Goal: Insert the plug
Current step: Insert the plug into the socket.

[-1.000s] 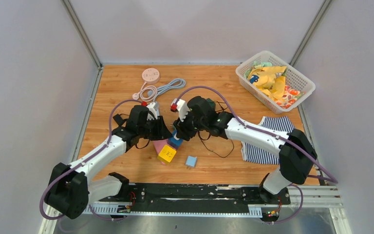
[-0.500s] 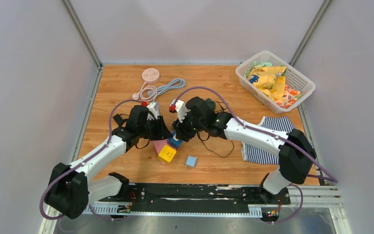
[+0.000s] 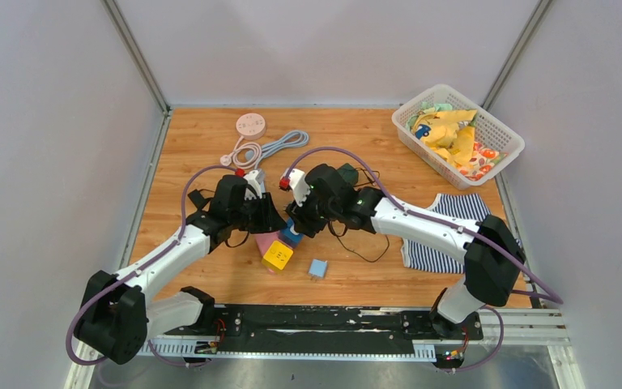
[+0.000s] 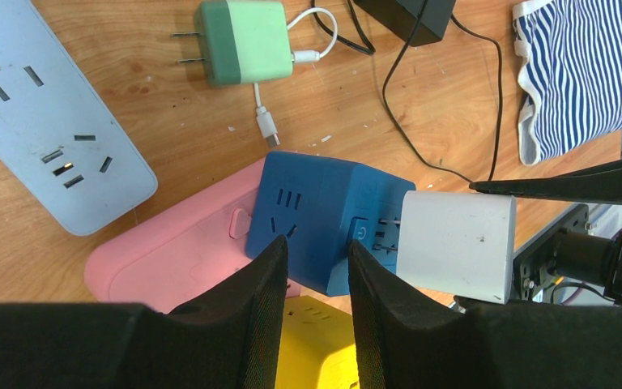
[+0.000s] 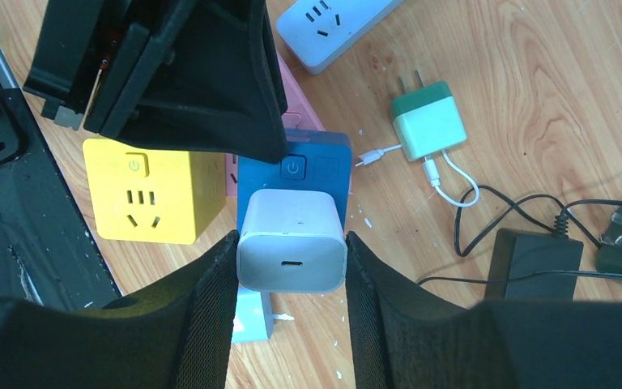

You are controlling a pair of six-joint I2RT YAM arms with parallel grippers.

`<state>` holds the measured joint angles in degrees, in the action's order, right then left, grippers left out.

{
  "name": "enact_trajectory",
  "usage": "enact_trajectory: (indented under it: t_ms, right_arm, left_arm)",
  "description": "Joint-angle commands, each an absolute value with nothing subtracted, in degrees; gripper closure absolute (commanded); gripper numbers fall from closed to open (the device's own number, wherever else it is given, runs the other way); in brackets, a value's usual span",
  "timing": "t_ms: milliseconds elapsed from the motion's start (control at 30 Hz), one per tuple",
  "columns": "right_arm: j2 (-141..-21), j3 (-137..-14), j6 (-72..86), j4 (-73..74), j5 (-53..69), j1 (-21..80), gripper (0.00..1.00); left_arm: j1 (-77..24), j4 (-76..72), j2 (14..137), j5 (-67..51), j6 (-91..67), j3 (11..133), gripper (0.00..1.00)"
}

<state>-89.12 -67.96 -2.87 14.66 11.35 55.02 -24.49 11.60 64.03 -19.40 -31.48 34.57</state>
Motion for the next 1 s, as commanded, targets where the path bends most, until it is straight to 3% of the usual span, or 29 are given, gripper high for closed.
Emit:
enact_trajectory:
  t_ms: [0,600,967]
  right_arm:
    - [-89.19,-69.04,-3.63,16.88,9.78,55.81,1.0]
    - [-94.66,-69.35,-2.5,19.28,5.93,57.43,1.0]
    - [-90.33,-58.32,-0.35,15.22,2.67,58.71,1.0]
  left_arm:
    - [-24.08,12.22,64.21,-18.93,-29.98,33.08,0.64]
    - [-24.08,10.03,64.52,-21.65,-30.17,31.16,0.69]
    - [-24.08,11.82,65.49,-19.43,-29.0,31.27,0.7]
